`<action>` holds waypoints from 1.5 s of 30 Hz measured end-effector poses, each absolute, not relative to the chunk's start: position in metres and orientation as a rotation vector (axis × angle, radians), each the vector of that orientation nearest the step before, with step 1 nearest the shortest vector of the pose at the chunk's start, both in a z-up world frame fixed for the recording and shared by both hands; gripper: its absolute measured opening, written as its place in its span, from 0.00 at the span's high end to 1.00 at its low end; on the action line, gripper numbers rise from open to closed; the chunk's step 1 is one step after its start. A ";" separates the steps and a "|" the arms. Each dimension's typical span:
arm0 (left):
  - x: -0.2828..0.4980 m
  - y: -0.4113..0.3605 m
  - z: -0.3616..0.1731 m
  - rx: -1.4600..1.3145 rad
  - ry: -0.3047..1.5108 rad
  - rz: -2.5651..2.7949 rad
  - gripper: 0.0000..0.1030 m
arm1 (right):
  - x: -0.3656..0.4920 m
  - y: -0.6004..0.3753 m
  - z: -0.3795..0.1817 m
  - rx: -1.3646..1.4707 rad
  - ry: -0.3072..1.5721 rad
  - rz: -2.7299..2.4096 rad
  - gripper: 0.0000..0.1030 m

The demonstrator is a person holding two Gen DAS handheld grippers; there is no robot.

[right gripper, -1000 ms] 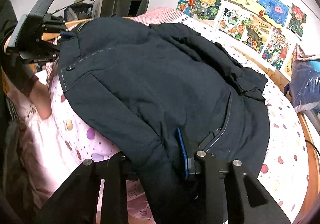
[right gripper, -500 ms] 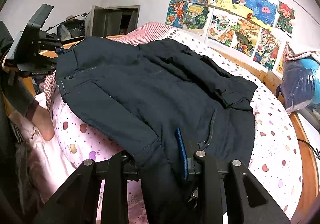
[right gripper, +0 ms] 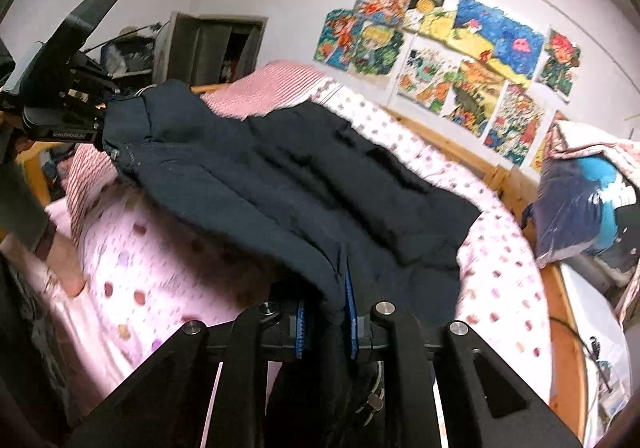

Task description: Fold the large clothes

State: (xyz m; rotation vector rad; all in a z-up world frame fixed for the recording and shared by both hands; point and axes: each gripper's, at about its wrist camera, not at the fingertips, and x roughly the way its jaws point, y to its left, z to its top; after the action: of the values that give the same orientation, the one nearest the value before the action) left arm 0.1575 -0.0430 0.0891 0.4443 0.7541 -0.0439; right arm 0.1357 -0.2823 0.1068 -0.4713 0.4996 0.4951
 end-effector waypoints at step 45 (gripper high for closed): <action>0.443 0.007 0.107 0.225 0.552 0.033 0.92 | 0.417 -0.221 0.153 -0.412 0.367 0.239 0.87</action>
State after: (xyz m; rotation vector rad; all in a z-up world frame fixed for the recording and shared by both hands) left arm 0.4427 0.0068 0.1069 0.2252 0.5524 0.0334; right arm 0.4168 -0.2214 0.1532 -0.4119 0.3673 0.2392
